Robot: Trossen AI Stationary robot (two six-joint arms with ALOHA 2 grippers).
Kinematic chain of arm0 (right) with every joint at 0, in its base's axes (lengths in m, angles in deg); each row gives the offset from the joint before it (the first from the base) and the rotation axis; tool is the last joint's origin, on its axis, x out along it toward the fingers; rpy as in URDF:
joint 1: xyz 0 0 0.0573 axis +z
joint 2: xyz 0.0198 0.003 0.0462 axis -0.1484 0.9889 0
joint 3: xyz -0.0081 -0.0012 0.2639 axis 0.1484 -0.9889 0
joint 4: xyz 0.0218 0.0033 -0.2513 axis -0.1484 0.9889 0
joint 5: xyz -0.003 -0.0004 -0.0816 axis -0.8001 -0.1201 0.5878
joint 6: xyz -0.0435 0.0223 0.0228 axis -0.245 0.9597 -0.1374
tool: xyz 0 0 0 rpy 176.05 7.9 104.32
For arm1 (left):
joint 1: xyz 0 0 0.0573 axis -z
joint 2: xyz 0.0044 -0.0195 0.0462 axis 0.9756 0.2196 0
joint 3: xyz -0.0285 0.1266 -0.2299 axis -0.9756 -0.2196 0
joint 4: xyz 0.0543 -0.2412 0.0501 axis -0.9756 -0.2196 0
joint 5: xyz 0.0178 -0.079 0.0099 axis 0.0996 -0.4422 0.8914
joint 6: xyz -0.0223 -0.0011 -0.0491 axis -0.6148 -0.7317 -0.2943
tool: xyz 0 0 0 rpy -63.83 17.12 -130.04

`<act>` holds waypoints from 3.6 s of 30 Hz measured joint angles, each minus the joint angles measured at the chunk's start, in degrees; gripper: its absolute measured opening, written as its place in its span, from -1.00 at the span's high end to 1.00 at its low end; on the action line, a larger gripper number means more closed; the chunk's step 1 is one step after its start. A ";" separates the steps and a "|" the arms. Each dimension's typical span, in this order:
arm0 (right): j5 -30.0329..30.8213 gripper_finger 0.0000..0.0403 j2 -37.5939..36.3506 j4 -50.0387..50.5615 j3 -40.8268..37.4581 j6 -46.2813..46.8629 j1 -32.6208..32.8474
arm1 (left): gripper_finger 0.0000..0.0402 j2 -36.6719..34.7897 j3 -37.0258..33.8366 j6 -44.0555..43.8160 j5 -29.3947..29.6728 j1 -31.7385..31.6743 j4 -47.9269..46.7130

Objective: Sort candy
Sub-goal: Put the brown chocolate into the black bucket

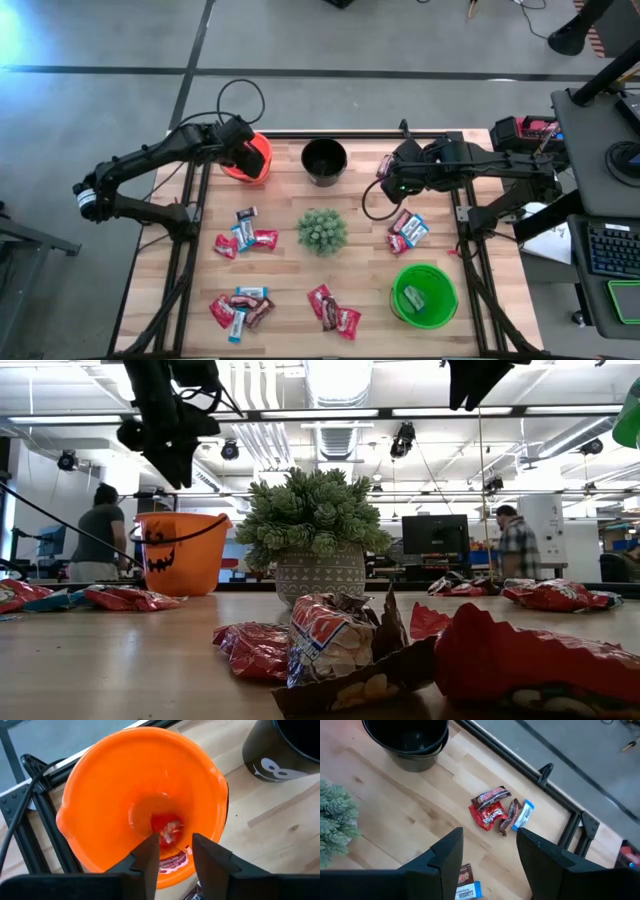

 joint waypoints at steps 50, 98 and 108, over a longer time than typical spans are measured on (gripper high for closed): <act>-14.34 0.12 0.61 -29.17 -29.89 10.19 -28.55 | 0.37 -1.29 -0.04 18.01 -0.13 -0.07 4.91; -19.95 0.18 11.89 -52.00 -39.66 3.55 -42.40 | 0.37 -4.68 -0.04 20.63 -2.21 -0.05 2.75; -20.00 0.21 11.74 -49.31 -36.85 0.73 -44.40 | 0.37 -4.66 -0.04 20.77 -2.19 -0.04 2.20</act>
